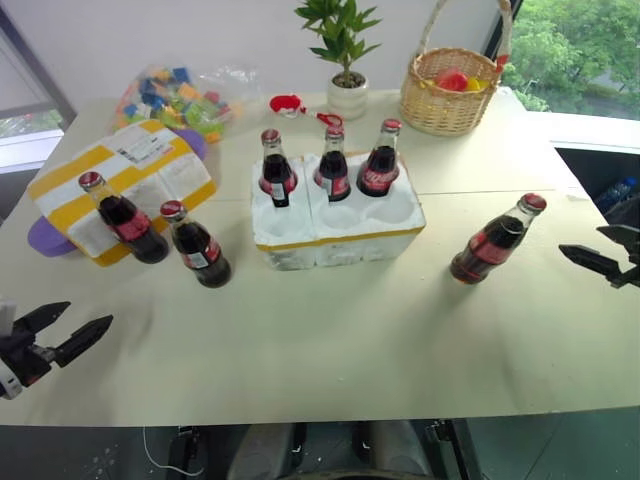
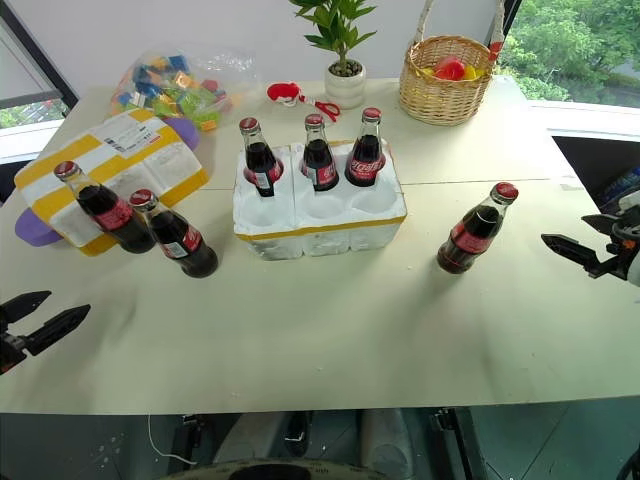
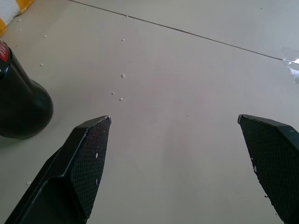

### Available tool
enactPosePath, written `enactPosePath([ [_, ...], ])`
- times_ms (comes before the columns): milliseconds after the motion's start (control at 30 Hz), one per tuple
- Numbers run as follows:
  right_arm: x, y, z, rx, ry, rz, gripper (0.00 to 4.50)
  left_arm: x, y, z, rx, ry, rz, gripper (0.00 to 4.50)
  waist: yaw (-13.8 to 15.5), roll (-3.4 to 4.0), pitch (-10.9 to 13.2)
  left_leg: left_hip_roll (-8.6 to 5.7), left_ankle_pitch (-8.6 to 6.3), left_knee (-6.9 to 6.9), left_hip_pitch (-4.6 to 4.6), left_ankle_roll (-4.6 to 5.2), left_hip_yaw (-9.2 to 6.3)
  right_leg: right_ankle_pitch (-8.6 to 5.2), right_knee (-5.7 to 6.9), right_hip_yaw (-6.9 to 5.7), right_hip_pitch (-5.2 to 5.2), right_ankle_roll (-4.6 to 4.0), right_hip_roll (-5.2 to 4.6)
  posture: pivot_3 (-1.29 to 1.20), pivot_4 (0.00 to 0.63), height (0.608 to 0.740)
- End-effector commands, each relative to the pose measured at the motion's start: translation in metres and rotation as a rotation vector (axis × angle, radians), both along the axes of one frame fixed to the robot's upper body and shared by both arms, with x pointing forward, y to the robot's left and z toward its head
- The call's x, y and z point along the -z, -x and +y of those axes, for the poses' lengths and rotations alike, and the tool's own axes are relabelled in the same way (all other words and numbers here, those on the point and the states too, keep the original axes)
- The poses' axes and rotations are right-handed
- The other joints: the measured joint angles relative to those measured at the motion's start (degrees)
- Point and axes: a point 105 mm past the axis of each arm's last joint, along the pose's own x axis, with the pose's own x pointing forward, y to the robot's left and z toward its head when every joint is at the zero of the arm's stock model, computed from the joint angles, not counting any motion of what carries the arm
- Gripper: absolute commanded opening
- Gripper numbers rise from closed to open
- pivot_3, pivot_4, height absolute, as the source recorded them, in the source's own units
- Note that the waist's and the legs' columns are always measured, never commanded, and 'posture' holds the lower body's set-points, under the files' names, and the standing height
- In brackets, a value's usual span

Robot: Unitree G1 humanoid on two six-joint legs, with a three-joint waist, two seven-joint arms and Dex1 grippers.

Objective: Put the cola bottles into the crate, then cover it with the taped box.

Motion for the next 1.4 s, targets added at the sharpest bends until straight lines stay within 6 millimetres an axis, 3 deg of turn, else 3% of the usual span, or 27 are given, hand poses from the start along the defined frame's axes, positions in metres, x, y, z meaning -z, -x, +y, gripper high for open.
enactPosePath([
  [33,-0.018,-0.001,-0.003,0.006,0.025,-0.06,4.5,-0.003,0.0,-0.002,0.005,-0.025,-0.019,4.47,0.02,0.0,0.0,0.0,0.0,0.0,0.0,0.0,0.0,0.0,0.0,0.0,0.0,0.0,0.0,0.0,0.15,0.732],
  [400,-0.025,-0.003,-0.01,0.045,0.021,-0.076,4.5,-0.001,-0.009,0.005,-0.054,-0.009,-0.056,4.47,0.05,0.01,0.0,0.0,0.0,0.0,0.0,0.0,0.0,0.0,0.01,0.0,0.0,0.0,0.01,0.0,0.15,0.732],
  [533,-0.027,0.002,-0.012,0.047,0.035,-0.071,4.5,-0.01,-0.018,0.005,-0.043,0.002,-0.087,4.47,0.14,0.01,0.0,0.0,0.0,0.01,0.0,0.0,0.0,0.01,0.01,-0.01,0.0,0.0,0.01,0.0,0.15,0.732],
  [600,-0.038,0.007,-0.008,0.009,0.024,-0.075,4.5,-0.02,-0.027,0.006,-0.042,0.016,-0.126,4.47,0.13,0.01,-0.01,0.0,0.0,0.02,0.0,0.0,0.0,0.01,0.01,-0.01,0.01,0.0,0.01,0.0,0.15,0.732],
  [733,-0.091,0.021,0.019,-0.149,-0.009,-0.153,4.5,-0.041,-0.05,-0.008,0.022,0.08,-0.202,4.47,0.14,0.32,0.05,0.0,0.01,0.05,0.0,0.0,0.0,0.01,0.06,-0.01,0.0,0.01,0.01,0.0,0.15,0.732],
  [833,-0.122,0.028,0.038,-0.22,-0.041,-0.209,4.5,-0.042,-0.059,-0.013,0.053,0.079,-0.209,4.47,-0.29,0.44,-0.04,0.0,0.0,0.02,0.0,0.0,0.01,0.02,0.07,-0.01,-0.03,0.02,0.03,0.0,0.15,0.732],
  [933,-0.149,0.042,0.072,-0.373,-0.074,-0.232,4.5,-0.038,-0.072,-0.018,0.073,0.086,-0.208,4.47,-0.48,0.41,-0.04,0.06,-0.03,-0.03,0.0,-0.07,0.01,0.03,0.09,-0.01,-0.08,0.03,0.07,0.0,0.15,0.732],
  [1167,-0.174,0.064,0.127,-0.601,-0.114,-0.239,4.5,-0.034,-0.088,-0.018,0.065,0.081,-0.231,4.47,0.1,0.39,-0.03,0.07,-0.04,-0.01,-0.02,-0.07,0.04,0.02,0.07,0.01,-0.07,0.02,0.04,0.0,0.15,0.732],
  [1400,-0.171,0.069,0.152,-0.689,-0.106,-0.215,4.5,-0.034,-0.089,-0.014,0.038,0.09,-0.258,4.47,0.15,0.33,-0.01,0.07,-0.04,-0.01,-0.09,-0.06,0.05,0.02,0.07,0.01,-0.13,0.02,0.01,0.0,0.15,0.732],
])
